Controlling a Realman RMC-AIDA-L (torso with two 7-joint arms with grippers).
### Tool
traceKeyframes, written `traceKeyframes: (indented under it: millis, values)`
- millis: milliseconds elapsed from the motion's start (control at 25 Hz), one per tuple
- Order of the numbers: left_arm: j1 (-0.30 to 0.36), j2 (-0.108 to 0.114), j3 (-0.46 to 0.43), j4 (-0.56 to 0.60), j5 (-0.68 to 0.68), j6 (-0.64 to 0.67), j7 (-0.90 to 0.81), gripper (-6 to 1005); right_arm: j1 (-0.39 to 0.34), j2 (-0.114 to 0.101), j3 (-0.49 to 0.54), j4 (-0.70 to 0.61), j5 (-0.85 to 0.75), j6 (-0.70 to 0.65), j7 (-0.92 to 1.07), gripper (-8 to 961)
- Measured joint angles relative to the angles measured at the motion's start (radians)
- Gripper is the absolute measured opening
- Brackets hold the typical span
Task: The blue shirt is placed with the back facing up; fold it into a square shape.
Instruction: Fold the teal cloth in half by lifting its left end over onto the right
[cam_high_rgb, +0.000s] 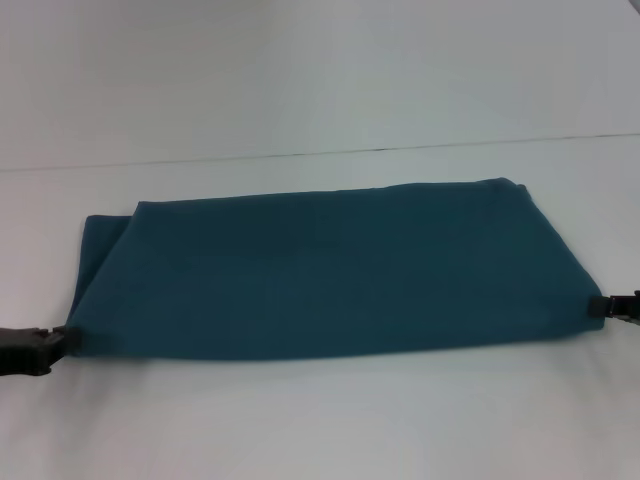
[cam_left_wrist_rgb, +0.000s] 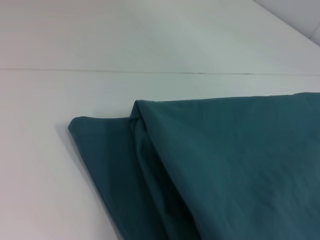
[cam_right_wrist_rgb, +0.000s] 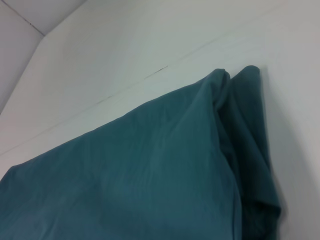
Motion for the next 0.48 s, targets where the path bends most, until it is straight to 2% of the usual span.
traceKeyframes:
  millis: [480]
  values:
    - [0.028, 0.0, -0.004, 0.031, 0.001, 0.013, -0.009, 29, -0.046, 0.002, 0.029, -0.01, 0.0, -0.061, -0.001, 26]
